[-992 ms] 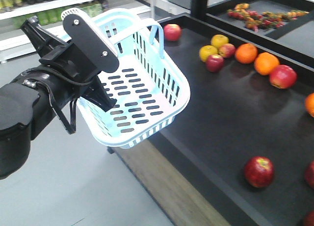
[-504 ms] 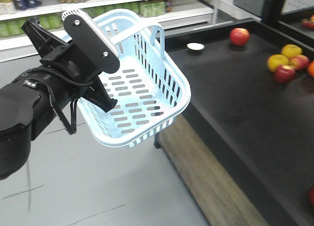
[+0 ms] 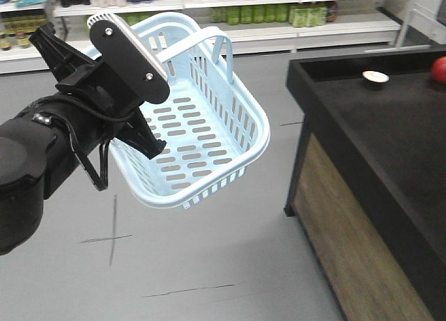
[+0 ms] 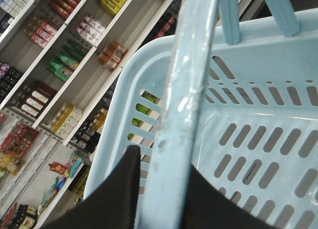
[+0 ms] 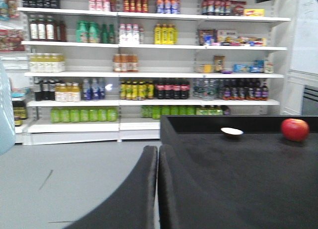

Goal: Pick three apples into basket with both arms
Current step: 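Hold the basket up with the left gripper while driving away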

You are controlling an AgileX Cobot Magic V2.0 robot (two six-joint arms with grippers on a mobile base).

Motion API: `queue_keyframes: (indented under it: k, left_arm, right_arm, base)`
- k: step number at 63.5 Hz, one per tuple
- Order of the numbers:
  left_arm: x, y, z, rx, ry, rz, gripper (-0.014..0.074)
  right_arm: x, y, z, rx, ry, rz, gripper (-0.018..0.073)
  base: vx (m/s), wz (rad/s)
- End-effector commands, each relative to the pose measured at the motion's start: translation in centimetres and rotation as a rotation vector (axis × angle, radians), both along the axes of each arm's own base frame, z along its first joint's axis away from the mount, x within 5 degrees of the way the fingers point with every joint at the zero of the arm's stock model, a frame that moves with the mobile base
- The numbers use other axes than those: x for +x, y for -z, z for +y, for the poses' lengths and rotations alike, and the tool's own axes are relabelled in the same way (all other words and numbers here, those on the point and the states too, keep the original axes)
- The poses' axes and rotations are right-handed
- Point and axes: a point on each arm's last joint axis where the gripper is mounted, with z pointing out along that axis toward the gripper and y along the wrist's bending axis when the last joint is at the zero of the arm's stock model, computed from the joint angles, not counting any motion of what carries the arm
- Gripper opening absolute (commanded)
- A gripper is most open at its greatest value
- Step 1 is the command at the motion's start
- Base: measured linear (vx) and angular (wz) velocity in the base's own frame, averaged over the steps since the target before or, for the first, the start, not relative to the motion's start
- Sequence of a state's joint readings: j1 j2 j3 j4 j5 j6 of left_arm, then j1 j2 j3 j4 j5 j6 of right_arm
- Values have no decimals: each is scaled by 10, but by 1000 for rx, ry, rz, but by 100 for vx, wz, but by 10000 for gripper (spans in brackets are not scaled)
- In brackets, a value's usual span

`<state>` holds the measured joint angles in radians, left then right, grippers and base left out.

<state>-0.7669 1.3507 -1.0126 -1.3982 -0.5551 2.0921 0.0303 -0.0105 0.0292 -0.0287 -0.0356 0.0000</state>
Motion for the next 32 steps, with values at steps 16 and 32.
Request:
queue_keyframes:
  k: [16, 32]
  left_arm:
    - [-6, -26, 8, -23, -20, -92, -7]
    - [-6, -26, 8, -23, -20, -92, -7]
  right_arm:
    - [0, -3, 0, -7, 1, -63, -9]
    - [0, -3, 0, -7, 1, -63, -9]
  base:
    - [-1, 39]
    - [3, 26]
